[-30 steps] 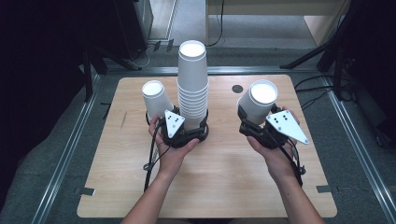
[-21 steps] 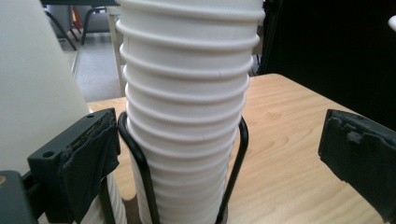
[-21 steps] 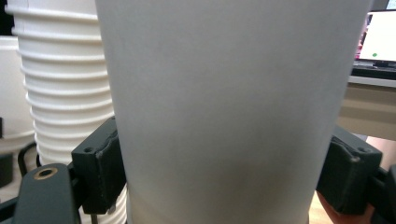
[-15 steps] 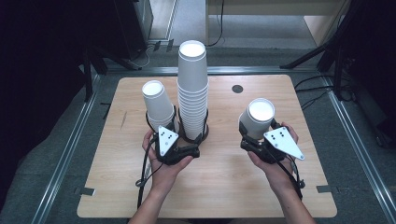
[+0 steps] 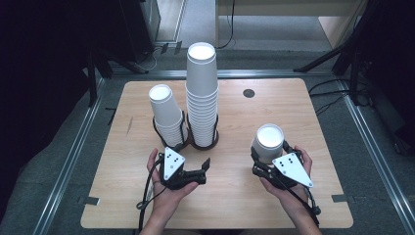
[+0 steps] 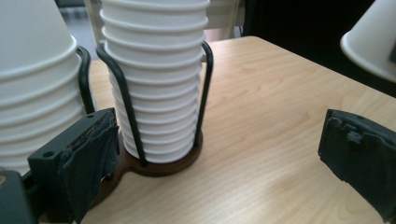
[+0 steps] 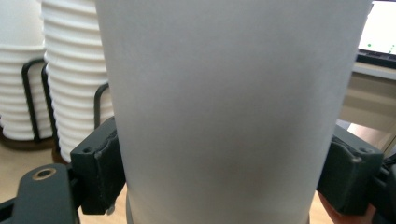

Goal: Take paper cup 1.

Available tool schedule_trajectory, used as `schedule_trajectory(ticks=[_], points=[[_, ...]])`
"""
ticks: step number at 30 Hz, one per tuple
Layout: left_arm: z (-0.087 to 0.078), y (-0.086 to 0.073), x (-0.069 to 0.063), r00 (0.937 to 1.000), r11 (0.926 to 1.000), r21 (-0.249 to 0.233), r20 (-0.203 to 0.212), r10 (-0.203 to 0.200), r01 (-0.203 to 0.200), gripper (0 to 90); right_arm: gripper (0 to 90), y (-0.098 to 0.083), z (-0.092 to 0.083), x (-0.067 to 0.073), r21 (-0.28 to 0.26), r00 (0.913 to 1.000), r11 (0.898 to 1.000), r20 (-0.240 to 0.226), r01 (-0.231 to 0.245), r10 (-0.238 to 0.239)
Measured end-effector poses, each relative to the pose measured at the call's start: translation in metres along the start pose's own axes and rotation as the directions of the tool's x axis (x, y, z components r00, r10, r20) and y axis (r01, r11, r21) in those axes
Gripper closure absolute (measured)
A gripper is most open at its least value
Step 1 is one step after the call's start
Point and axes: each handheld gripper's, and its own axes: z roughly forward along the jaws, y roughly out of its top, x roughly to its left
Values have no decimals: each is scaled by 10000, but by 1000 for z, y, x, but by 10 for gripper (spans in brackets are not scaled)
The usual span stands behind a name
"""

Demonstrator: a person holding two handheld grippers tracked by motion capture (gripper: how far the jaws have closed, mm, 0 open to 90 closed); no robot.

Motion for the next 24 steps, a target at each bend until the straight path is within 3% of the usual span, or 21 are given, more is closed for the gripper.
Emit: schedule_trajectory(ticks=[2, 5, 9, 14, 17, 20, 24], points=[[-3, 0, -2, 9999, 9999, -94, 116, -68, 69, 0, 156, -2, -1, 0, 161, 9999, 9998, -1, 126, -126], [-5, 0, -5, 9996, 9999, -129, 262, 71, -68, 0, 156, -4, -5, 3, 289, 9998, 9995, -99, -140, 143], [-7, -1, -7, 9986, 10000, -45, 535, 52, -50, 0, 156, -10, -6, 11, 416, 9981, 9972, -41, 617, -616], [-9, -1, -9, 9970, 10000, 5, 771, -30, 30, 0, 156, -15, -4, 20, 529, 9941, 9927, -56, 1085, -1083], [-9, 1, -10, 9958, 10000, -24, 917, -25, 28, 0, 156, -19, -2, 24, 574, 9865, 9850, 105, 1626, -1635], [-9, 1, -10, 9940, 9999, 6, 1079, -155, 156, 0, 154, -24, 2, 26, 658, 9734, 9725, 361, 2234, -2261], [-8, 1, -12, 9931, 9999, 98, 1167, -139, 128, 0, 154, -29, 6, 26, 951, 9672, 9662, 633, 2396, -2461]])
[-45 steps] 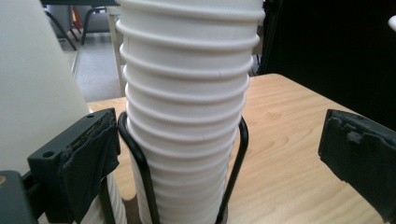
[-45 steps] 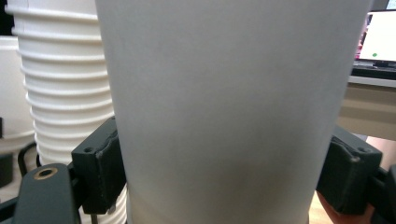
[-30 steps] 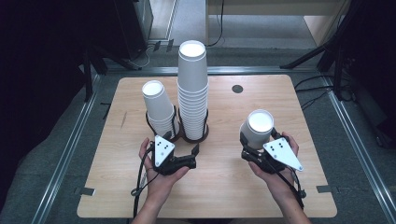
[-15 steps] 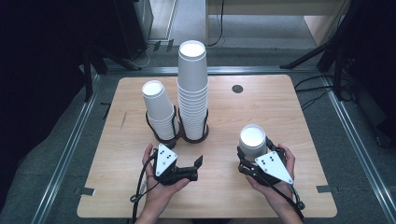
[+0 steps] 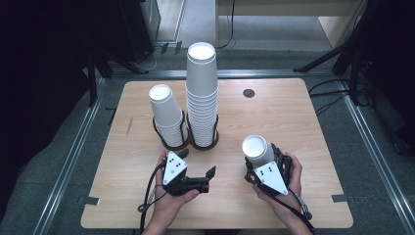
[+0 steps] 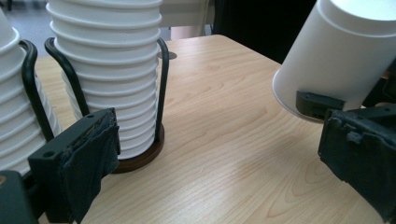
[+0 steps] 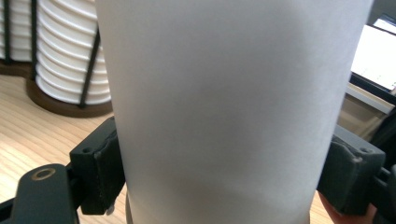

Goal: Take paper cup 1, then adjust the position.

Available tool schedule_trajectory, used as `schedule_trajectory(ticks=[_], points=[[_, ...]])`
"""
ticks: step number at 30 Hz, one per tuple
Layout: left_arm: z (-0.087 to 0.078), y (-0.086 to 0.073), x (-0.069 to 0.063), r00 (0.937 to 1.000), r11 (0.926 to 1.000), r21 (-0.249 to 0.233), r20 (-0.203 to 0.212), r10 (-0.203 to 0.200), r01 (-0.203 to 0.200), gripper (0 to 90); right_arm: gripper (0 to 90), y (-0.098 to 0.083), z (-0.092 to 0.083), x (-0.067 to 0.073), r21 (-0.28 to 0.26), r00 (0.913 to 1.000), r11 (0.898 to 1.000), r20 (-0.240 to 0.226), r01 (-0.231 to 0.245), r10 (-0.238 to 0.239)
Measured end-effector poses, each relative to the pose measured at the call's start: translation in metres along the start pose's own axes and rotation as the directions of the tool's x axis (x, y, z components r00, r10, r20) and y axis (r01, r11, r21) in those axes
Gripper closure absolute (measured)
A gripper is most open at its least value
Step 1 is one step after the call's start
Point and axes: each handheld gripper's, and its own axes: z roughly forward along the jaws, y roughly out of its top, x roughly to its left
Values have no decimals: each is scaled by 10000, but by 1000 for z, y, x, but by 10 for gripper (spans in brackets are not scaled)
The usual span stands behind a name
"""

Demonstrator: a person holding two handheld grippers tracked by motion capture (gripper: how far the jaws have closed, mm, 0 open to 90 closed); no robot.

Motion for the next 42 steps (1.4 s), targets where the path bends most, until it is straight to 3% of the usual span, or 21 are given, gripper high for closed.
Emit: schedule_trajectory(ticks=[5, 12, 16, 22, 28, 34, 36, 41, 42], points=[[-1, 2, -2, 9996, 9999, -79, 255, -119, 121, 0, 154, -4, 3, 0, 65, 9995, 9996, 101, 293, -293], [-1, 3, -5, 9985, 9999, -31, 522, -135, 137, 0, 155, -3, 3, 6, -287, 9962, 9958, 112, 871, -868], [0, 4, -9, 9962, 10000, 35, 874, -62, 59, 0, 155, -3, 2, 11, -451, 9875, 9866, 274, 1566, -1555], [1, 4, -17, 9914, 9999, 91, 1308, 42, -55, 0, 155, -4, 2, 19, -611, 9630, 9621, 624, 2658, -2621], [3, 3, -22, 9879, 9995, 227, 1540, 185, -223, 0, 155, -6, 0, 27, -786, 9295, 9272, 771, 3662, -3606], [4, 2, -26, 9855, 9989, 330, 1675, 274, -334, 0, 155, -4, -3, 33, -1075, 9079, 9019, 776, 4183, -4119], [5, 1, -27, 9844, 9986, 392, 1737, 291, -364, 0, 155, -4, -4, 35, -1145, 9045, 8974, 745, 4261, -4199], [7, 0, -30, 9818, 9973, 526, 1857, 407, -513, 0, 155, -3, -5, 42, -1395, 8781, 8669, 746, 4785, -4727], [7, -1, -30, 9817, 9971, 538, 1855, 427, -536, 0, 155, -3, -6, 44, -1451, 8768, 8647, 718, 4808, -4755]])
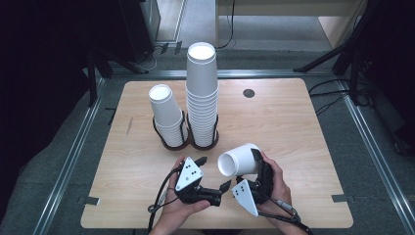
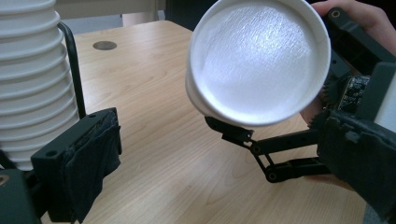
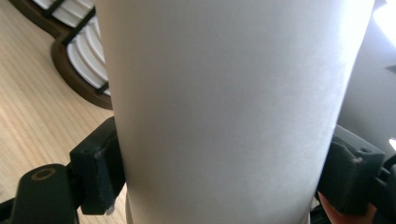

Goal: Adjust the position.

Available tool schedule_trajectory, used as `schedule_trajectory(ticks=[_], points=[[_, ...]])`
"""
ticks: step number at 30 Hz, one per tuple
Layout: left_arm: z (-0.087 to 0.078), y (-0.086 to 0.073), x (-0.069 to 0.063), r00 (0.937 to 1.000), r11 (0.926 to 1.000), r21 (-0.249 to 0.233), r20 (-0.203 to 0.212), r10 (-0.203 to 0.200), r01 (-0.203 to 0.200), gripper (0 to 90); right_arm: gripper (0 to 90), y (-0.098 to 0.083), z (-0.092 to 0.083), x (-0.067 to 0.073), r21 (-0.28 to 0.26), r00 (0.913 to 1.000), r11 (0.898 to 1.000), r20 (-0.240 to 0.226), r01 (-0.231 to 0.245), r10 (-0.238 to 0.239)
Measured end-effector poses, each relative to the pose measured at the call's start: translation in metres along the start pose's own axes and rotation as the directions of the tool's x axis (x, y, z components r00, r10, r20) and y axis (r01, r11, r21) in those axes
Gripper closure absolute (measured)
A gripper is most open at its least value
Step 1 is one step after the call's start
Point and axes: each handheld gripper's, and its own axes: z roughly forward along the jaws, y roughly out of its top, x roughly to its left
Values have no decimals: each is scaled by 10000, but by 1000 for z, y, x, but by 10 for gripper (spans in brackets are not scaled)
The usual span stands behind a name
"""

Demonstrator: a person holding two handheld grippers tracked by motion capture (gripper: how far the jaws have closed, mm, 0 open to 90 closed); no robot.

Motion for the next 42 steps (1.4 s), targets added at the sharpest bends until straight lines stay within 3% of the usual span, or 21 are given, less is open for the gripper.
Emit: schedule_trajectory(ticks=[12, 19, 23, 42], points=[[3, -2, -6, 9991, 9992, 170, 215, 357, -361, 45, 153, 5, -4, 11, -561, 9971, 9974, -587, 453, -486], [4, -3, -7, 9983, 9988, 193, 372, 446, -453, 66, 153, 7, -7, 15, -913, 9949, 9950, -881, 401, -482], [3, -3, -7, 9980, 9990, 140, 474, 427, -434, 137, 152, 8, -9, 16, -1080, 9931, 9936, -1084, 331, -448], [0, -2, -4, 9966, 9993, 98, 742, 356, -364, 238, 101, 7, -12, 16, -1391, 9912, 9895, -1205, 382, -552]])
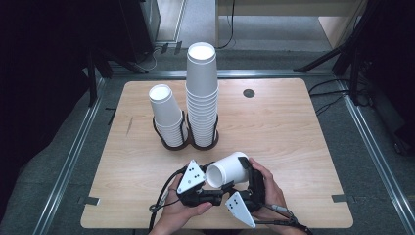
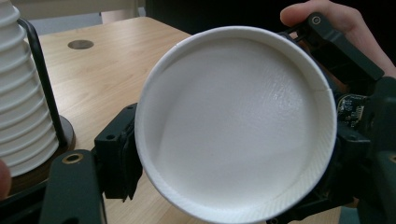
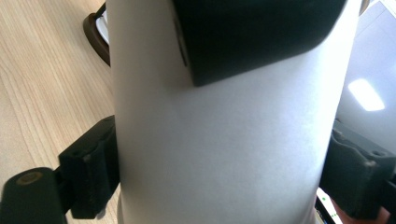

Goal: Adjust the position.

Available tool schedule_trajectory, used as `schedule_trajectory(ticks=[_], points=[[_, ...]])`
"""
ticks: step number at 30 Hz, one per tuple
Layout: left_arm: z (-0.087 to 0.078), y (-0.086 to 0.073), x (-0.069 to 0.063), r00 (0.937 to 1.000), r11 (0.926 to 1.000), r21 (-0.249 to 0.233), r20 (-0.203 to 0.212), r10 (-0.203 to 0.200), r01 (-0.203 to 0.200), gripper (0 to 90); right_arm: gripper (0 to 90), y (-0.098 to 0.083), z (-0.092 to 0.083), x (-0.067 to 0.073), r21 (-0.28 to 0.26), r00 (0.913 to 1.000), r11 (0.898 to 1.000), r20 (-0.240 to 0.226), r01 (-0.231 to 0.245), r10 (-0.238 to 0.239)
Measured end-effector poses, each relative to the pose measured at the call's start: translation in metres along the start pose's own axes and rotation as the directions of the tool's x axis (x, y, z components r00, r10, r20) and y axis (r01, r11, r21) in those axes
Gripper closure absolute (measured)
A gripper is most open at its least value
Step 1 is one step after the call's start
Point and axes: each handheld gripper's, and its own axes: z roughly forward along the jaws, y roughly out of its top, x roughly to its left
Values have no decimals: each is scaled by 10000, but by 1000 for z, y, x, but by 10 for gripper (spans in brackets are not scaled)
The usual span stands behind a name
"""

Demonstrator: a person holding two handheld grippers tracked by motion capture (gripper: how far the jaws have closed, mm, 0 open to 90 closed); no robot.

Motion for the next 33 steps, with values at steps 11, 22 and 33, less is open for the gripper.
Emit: schedule_trajectory(ticks=[11, 22, 33], points=[[-4, -1, 5, 9997, 9993, -290, -111, -235, 232, 249, 0, 3, -3, -7, -146, 9991, 9991, 130, -409, 411], [-17, 1, 21, 9941, 9932, -1006, -856, -669, 582, 251, 0, 9, -10, -13, -338, 9886, 9881, -92, -1503, 1501], [-31, 1, 34, 9830, 9698, -2273, -1375, -1217, 883, 247, 6, 18, -12, -27, 166, 8894, 8927, -794, -4504, 4503]])
